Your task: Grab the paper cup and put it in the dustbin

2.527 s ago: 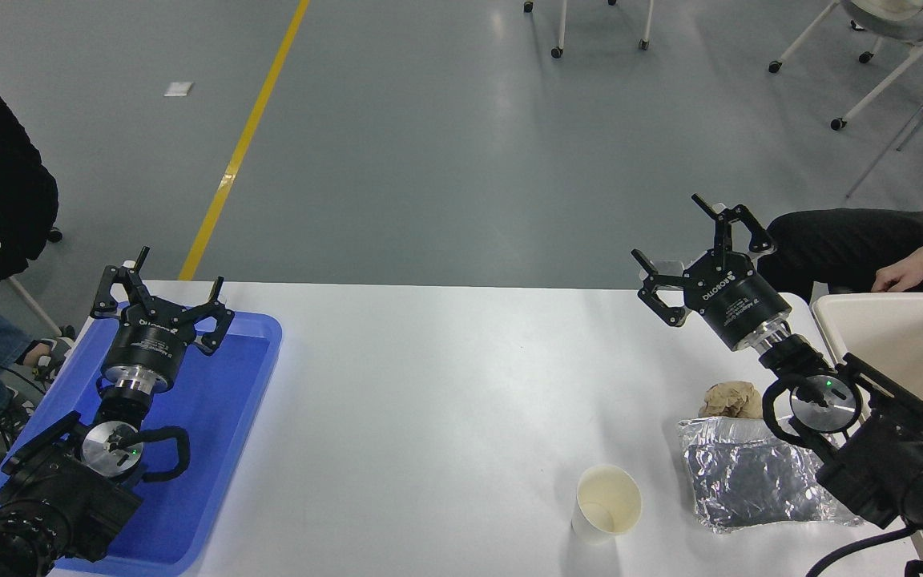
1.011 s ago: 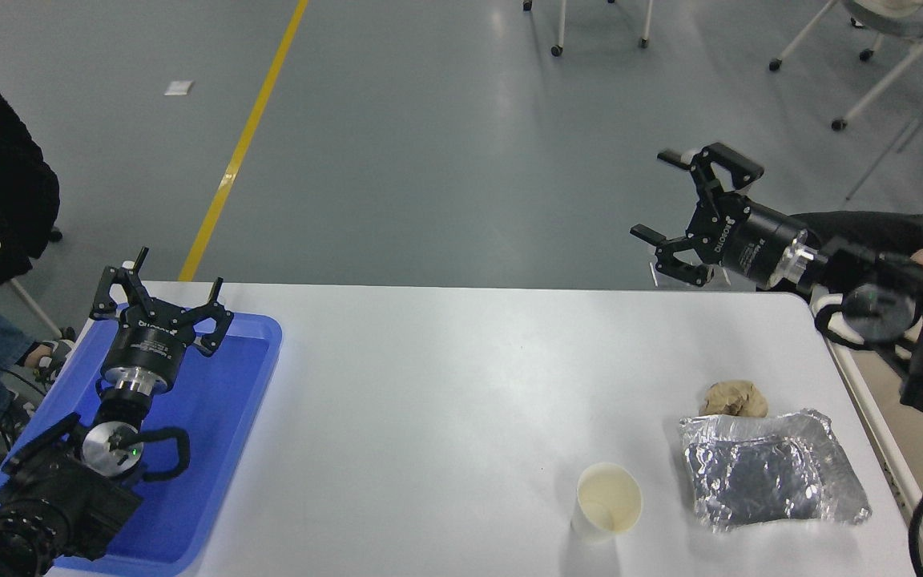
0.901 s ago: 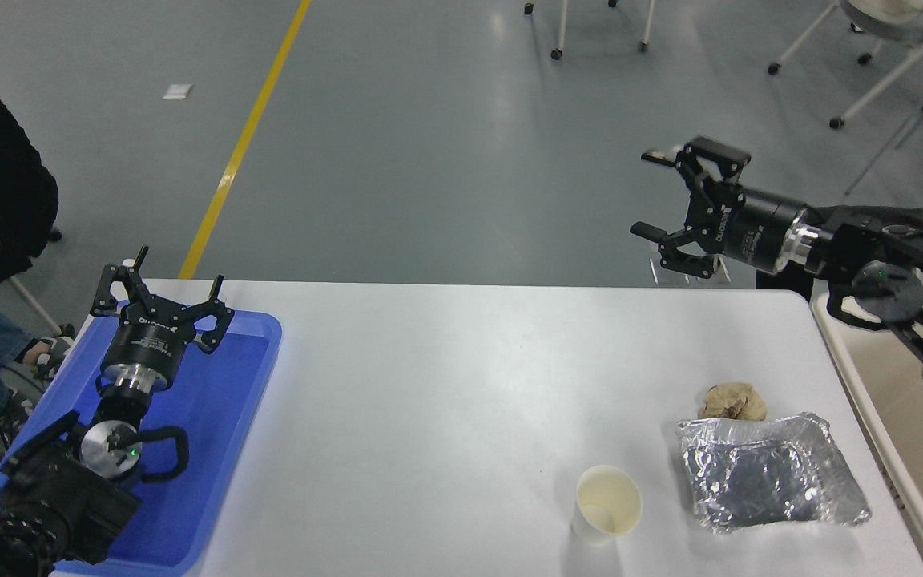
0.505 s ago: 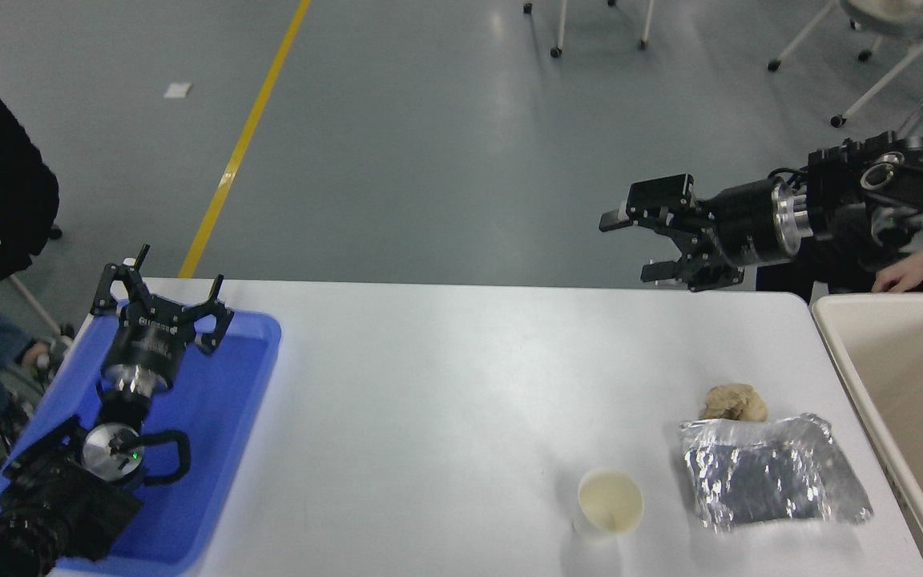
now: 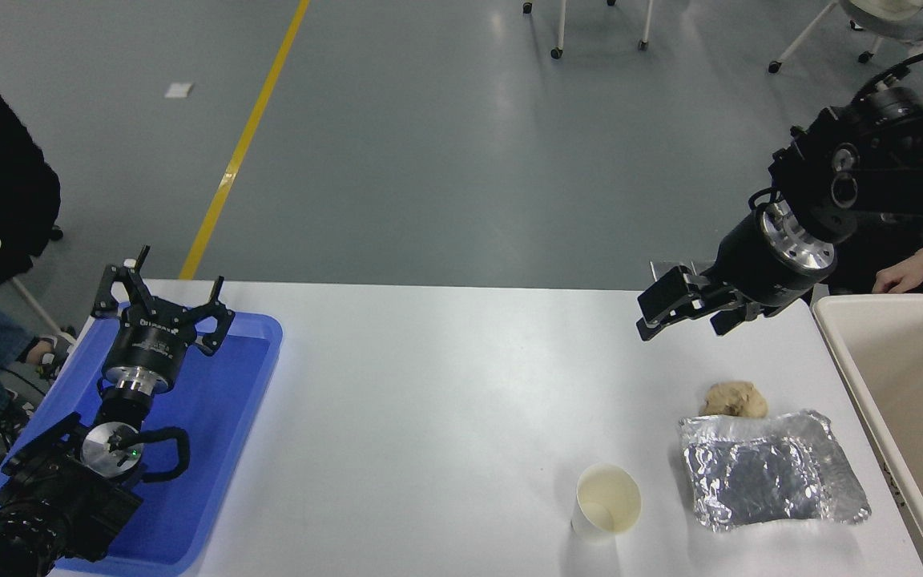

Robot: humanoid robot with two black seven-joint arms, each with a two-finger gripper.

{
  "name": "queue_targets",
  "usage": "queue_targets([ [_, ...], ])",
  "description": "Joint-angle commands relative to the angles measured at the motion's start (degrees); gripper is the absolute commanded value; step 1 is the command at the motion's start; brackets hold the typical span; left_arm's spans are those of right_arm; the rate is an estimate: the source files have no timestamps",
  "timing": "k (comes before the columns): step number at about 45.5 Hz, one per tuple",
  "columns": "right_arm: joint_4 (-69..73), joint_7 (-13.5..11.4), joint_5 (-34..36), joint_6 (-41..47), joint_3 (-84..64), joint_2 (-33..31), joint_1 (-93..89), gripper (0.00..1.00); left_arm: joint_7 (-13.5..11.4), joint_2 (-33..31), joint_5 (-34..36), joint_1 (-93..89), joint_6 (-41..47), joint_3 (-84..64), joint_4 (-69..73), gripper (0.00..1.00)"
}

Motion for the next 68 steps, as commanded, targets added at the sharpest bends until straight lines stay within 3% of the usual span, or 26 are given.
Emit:
queue_targets([
  [1, 7.9, -0.2, 5.0, 1.1, -9.7, 5.0, 10.2, 1.00, 0.0, 0.1, 0.0, 0.0, 0.0, 0.0, 0.0, 1.00],
  [18, 13.0, -0.2, 7.3, 1.6, -13.6, 6.2, 15.5, 1.00, 0.0, 0.2, 0.0, 0.0, 0.0, 0.0, 0.0, 1.00],
  [31, 15.9, -0.2, 18.3, -0.1, -10.0, 11.4, 14.8, 1.00, 0.0, 0.2, 0.0, 0.1, 0.0, 0.0, 0.0, 1.00],
  [43, 13.3, -0.3, 19.0, -6.5, -7.3, 16.0, 5.4, 1.00, 0.0, 0.2, 0.0, 0.1, 0.0, 0.0, 0.0, 1.00],
  [68, 4.0, -0.7, 19.1, -12.9, -1.1, 17.1, -11.2, 1.00, 0.0, 0.2, 0.0, 0.1, 0.0, 0.0, 0.0, 1.00],
])
